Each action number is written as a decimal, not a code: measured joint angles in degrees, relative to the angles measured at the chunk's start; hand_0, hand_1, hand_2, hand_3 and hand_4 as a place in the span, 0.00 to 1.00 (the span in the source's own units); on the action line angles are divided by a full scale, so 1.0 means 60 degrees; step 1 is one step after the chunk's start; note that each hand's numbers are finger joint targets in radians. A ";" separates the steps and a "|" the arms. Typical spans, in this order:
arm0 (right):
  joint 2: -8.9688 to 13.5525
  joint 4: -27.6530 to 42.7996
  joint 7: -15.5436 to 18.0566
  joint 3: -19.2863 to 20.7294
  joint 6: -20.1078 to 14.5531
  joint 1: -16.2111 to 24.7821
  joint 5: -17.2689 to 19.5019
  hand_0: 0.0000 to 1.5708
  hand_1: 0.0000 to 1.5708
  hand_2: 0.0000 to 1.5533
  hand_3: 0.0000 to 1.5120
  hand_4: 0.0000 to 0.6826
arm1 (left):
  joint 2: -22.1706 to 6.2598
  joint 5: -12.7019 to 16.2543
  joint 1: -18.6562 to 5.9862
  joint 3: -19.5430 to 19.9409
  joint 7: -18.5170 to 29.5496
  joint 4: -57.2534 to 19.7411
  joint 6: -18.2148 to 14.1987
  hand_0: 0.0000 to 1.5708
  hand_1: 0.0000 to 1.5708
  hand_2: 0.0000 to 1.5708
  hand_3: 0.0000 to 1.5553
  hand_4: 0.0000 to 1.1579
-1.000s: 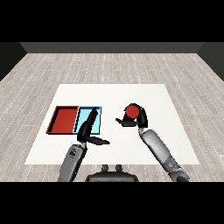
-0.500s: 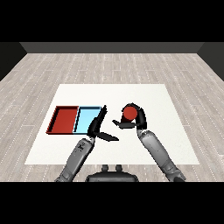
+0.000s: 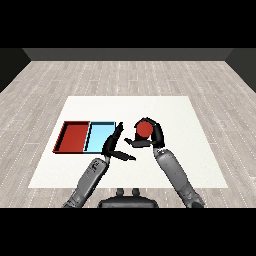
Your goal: Pick the red can and put it in the red box
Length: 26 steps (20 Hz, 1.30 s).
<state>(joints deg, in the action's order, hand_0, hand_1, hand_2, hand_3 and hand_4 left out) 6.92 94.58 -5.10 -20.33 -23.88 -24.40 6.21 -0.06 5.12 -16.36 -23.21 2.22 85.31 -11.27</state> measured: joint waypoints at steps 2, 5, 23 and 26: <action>-0.0233 -0.0067 0.0041 0.0000 0.0090 -0.0012 0.0187 0.94 0.94 0.93 0.91 0.82 | 0.0003 0.0156 -0.0009 -0.0219 -0.0144 0.0061 -0.0241 0.00 0.00 0.00 0.00 0.00; -0.0444 0.0007 0.0176 0.0079 0.0376 0.0162 0.0305 0.93 0.93 0.91 0.91 0.83 | -0.0010 0.0315 -0.0215 0.0058 -0.0109 -0.0258 -0.0068 0.00 0.00 0.00 0.00 0.00; -0.1136 -0.0502 0.0060 -0.0839 -0.0227 -0.0490 0.0184 0.90 0.90 0.90 0.90 0.76 | -0.0012 0.0843 -0.0529 -0.0171 -0.0135 -0.0539 -0.0324 0.00 0.00 0.00 0.00 0.00; -0.1143 -0.0609 0.0151 -0.1253 -0.0566 -0.0604 0.0091 0.93 0.93 0.92 0.91 0.74 | -0.0100 0.0784 -0.0387 -0.0177 0.0209 -0.0535 -0.0174 0.00 0.00 0.00 0.00 0.20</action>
<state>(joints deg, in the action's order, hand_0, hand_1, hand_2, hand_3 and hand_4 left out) 0.06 90.93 -4.19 -27.85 -27.27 -28.02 6.75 -0.66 9.82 -18.68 -24.28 3.48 82.10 -12.31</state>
